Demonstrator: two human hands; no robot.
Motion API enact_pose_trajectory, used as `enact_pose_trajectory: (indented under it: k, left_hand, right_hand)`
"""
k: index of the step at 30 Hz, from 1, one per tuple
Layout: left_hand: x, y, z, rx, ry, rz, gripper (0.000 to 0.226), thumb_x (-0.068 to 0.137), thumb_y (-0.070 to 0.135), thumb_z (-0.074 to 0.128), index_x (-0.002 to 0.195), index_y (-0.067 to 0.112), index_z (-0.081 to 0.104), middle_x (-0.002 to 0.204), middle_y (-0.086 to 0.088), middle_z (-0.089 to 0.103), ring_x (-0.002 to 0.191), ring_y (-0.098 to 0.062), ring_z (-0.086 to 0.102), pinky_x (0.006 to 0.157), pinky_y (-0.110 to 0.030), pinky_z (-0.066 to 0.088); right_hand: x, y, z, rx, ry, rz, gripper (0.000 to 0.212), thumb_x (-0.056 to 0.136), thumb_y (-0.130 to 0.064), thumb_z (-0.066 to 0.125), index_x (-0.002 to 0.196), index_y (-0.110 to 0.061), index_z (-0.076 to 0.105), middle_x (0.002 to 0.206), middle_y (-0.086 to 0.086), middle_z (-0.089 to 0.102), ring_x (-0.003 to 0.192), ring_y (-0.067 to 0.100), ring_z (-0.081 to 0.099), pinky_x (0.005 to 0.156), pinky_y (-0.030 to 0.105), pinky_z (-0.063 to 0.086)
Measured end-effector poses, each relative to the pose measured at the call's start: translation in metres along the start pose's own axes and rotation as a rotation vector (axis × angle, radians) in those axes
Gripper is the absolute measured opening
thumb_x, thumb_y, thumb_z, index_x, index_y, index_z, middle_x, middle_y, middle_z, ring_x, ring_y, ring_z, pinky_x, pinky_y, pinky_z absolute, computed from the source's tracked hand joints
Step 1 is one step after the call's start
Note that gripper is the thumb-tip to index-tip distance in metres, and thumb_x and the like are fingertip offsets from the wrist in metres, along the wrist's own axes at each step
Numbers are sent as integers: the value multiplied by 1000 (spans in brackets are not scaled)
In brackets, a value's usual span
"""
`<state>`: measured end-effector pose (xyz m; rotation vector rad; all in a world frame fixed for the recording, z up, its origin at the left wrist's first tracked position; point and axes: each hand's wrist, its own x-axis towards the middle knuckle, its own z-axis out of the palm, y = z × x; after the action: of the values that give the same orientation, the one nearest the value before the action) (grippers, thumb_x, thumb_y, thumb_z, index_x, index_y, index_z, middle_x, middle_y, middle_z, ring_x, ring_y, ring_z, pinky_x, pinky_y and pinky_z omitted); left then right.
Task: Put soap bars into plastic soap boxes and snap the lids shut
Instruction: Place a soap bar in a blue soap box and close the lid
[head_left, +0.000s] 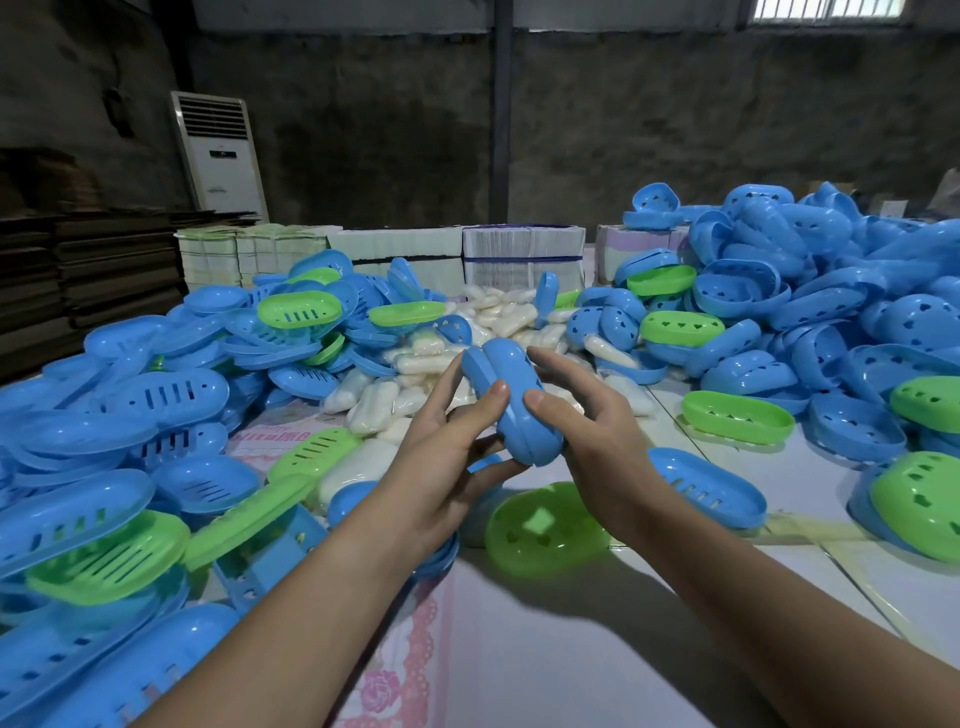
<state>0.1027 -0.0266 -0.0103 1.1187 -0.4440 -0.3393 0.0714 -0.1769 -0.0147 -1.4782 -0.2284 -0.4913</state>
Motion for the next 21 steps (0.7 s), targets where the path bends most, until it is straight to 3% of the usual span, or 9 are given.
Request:
enact_pose_trajectory:
  k: [8, 14, 21]
  left_hand:
    - [0, 1, 1, 96, -9, 37, 70, 84, 34, 70, 149, 40, 45, 119, -6, 75, 109, -25, 73, 76, -35, 62]
    - [1, 1, 2, 99, -15, 47, 73, 80, 36, 73, 148, 37, 48, 125, -19, 69, 109, -30, 73, 77, -36, 61]
    - [1, 2, -1, 105, -16, 56, 78, 73, 39, 77, 146, 38, 50, 124, -25, 65, 104, -31, 74, 76, -38, 61]
  right_hand:
    - [-1, -2, -1, -18, -16, -39, 49, 81, -22, 66, 130, -21, 62, 125, -2, 66, 94, 15, 72, 79, 28, 57]
    - [-1, -4, -2, -17, -27, -65, 48, 81, -22, 66, 129, -21, 63, 119, -6, 68, 90, 16, 72, 76, 27, 57]
    - [4, -2, -7, -9, -77, -60, 47, 83, -19, 67, 129, -20, 63, 115, 0, 72, 94, 26, 72, 82, 40, 59]
